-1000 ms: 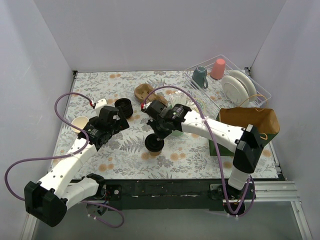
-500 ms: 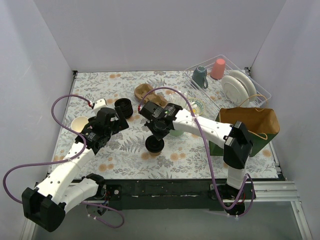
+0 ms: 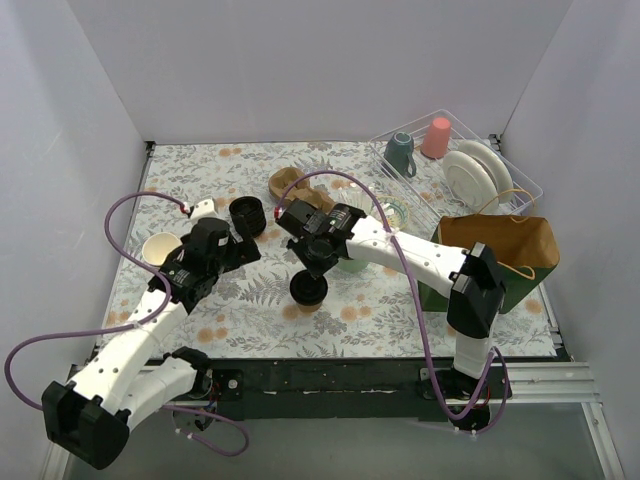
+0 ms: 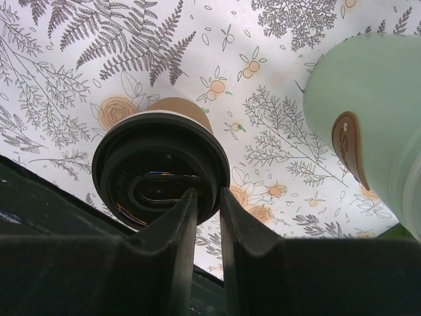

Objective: Pack the takeout coffee

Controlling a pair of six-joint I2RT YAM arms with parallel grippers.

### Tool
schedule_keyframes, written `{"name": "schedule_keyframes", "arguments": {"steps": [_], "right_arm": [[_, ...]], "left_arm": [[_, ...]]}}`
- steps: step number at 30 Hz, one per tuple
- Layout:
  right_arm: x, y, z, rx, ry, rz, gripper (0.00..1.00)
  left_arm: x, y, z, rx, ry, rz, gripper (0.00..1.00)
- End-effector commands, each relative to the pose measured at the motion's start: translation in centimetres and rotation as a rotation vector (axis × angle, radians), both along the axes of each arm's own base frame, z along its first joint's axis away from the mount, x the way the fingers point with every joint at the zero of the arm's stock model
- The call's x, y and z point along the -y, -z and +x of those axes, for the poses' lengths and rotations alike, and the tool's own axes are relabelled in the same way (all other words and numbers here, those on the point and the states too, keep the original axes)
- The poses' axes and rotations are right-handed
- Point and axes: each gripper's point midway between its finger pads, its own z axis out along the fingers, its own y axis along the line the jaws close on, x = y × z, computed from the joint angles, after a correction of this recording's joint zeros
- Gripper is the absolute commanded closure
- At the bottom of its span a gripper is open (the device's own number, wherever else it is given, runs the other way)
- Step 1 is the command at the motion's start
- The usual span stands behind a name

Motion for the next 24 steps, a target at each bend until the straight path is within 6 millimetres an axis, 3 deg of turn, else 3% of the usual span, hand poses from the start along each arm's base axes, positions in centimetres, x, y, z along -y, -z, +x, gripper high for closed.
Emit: {"name": "schedule_keyframes", "arguments": {"steps": [1,7,12,15,18,24], "right_arm": [[-0.9,-3.2,0.1,0.039,0.009,0.095,0.7],[-1.2,-3.6,-0.3,0.059,0.014,0.199,0.66],[-1.8,-3.7,-0.5,0.076,0.017,0.303,0.71],[-2.7,-4.6,-0.8,0.081,-0.003,0.39,0.72],[-3.0,-4.3,-1.2,0.069,-0.015,0.43,0.74],[-3.1,-2.0,-1.8,0.021,-0.016,0.402,0.74]], "left_arm": [[2.1,-1.3,-0.5,0.05,0.143,-0.061,0.03],[6.9,-1.6,-2.9,0.006,0.36,-0.266,0.12],[9.9,0.1,-5.2,-0.08,0.484,-0.42,0.27],[10.5,0.7,-5.5,-0.103,0.503,-0.454,0.33],[10.6,1.7,-5.7,-0.136,0.487,-0.474,0.38],[11.0,3.7,-6.2,-0.194,0.47,-0.519,0.44]]}}
